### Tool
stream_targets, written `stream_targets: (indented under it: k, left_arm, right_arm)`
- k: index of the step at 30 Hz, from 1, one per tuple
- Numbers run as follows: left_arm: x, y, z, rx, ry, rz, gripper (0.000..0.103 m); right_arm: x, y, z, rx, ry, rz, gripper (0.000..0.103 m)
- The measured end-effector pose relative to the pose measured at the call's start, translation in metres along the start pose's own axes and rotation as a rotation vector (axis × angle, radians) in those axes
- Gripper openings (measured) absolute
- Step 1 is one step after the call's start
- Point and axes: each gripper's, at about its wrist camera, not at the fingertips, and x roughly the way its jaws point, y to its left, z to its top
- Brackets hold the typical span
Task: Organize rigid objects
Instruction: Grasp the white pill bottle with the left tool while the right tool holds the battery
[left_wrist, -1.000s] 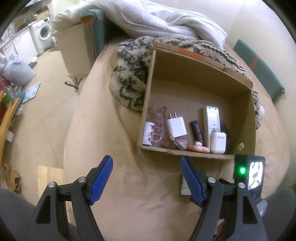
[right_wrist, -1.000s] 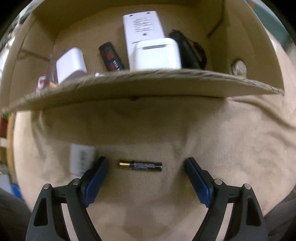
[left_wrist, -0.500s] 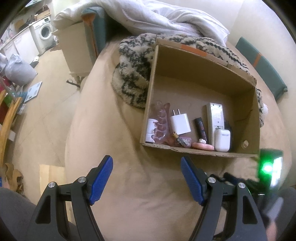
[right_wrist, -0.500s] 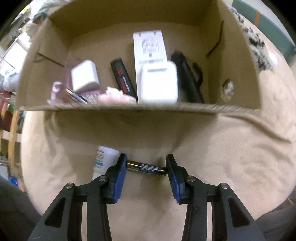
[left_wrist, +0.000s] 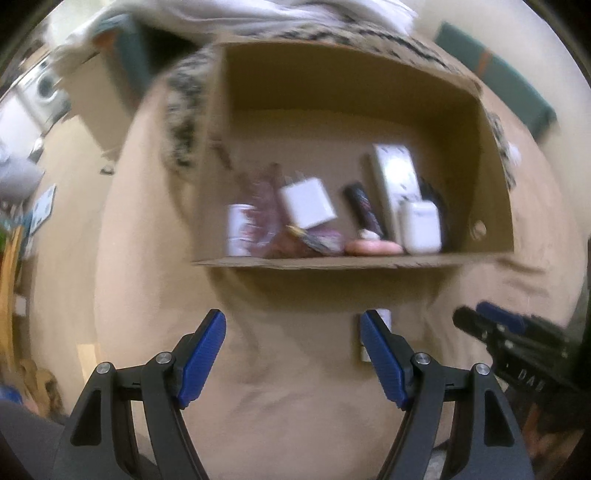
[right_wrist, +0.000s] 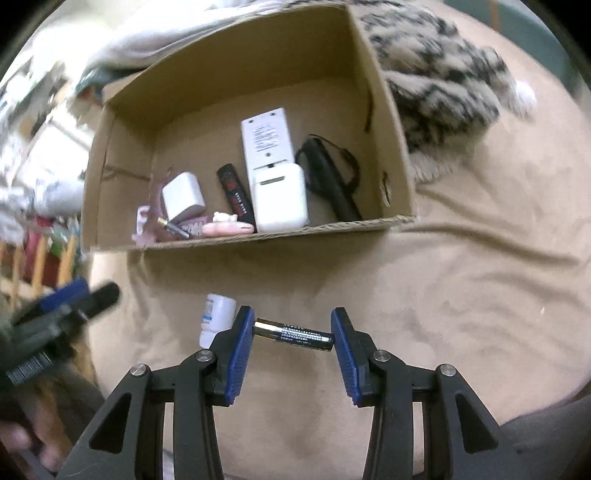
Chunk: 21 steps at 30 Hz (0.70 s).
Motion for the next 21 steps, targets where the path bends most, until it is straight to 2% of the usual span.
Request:
stream_targets:
  k: [4, 5, 6, 11, 13, 17, 19, 21]
  left_arm:
    - [0.025, -0.034, -0.002, 0.049, 0.088, -0.037, 0.072]
    - [0.032, -0.041, -0.002, 0.061, 0.108, -0.033, 0.071]
    - [0.038, -0.046, -0.003, 0.069, 0.122, -0.023, 0.065]
    - [0.067, -0.064, -0.007, 0.077, 0.189, -0.002, 0.063]
    - [0.075, -0.068, -0.007, 0.089, 0.202, 0.015, 0.053]
    - [0.086, -0.07, -0.006, 0.084, 0.215, 0.047, 0.041]
    - [0.087, -0.067, -0.005, 0.072, 0.217, 0.033, 0.024]
    - [0.086, -0.065, -0.006, 0.071, 0.218, 0.043, 0.024]
  right_arm:
    - [0.008, -0.007, 0.008, 0.043, 0.011, 0.002, 0.045]
    - [0.009, -0.011, 0.009, 0.057, 0.015, 0.004, 0.045]
    - [0.01, -0.014, 0.009, 0.074, 0.017, 0.003, 0.045]
    - [0.006, -0.03, 0.01, 0.128, 0.012, 0.008, 0.045]
    - [0.01, -0.031, 0.011, 0.139, 0.024, 0.013, 0.045]
    - [0.015, -0.026, 0.012, 0.13, 0.029, 0.005, 0.045]
    - [0.017, -0.024, 0.013, 0.129, 0.031, 0.01, 0.045]
    - [0.02, -0.022, 0.014, 0.126, 0.03, 0.01, 0.045]
